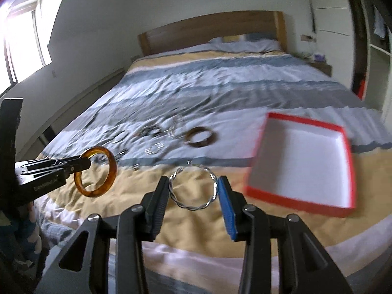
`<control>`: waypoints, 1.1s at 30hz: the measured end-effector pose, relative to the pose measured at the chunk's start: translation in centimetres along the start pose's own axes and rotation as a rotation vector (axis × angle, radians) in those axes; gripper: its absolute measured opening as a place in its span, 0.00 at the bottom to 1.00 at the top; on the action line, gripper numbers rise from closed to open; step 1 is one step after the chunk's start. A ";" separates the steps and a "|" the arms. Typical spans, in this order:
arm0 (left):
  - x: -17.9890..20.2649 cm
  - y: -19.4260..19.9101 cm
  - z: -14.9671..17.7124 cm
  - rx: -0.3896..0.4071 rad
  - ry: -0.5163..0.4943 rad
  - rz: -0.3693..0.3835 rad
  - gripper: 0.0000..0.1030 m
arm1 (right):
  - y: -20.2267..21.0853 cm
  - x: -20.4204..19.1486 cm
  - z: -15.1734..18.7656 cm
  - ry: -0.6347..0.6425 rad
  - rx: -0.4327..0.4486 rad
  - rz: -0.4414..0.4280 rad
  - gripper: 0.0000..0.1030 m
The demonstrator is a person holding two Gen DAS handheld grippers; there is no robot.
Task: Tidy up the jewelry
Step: 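Carry the amber bangle and silver hoop with both grippers into the red box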
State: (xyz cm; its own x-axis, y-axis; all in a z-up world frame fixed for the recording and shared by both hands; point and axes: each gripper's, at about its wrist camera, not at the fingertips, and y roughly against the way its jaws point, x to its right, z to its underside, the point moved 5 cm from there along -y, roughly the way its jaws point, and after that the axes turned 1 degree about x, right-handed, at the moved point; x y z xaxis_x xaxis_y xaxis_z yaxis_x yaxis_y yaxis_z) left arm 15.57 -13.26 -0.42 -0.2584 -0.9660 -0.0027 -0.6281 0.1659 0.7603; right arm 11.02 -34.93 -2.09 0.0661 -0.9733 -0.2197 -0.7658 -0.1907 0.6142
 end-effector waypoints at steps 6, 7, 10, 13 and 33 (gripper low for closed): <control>8.3 -2.9 -2.9 -0.008 -0.069 0.123 0.10 | 0.4 7.9 -1.4 -0.016 -0.004 0.119 0.37; 9.6 -3.5 -3.2 -0.010 -0.081 0.139 0.10 | 0.3 9.1 -1.5 -0.018 -0.010 0.138 0.37; 13.4 -5.8 -4.2 -0.027 -0.111 0.182 0.10 | -0.7 12.4 -1.6 -0.023 -0.039 0.183 0.37; 16.8 -8.5 -5.1 -0.045 -0.152 0.211 0.10 | -2.1 14.7 -1.4 -0.017 -0.073 0.210 0.37; 23.0 -19.2 -1.8 -0.181 -0.270 0.168 0.12 | -9.7 18.1 3.8 0.133 -0.293 0.238 0.38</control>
State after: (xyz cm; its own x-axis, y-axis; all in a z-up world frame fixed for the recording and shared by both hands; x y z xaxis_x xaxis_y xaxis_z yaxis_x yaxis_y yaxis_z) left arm 22.97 -38.98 -13.92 -0.5467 -0.8370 -0.0210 -0.4265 0.2569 0.8672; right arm 17.21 -50.19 -14.85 0.0053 -0.9991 0.0430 -0.5556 0.0328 0.8308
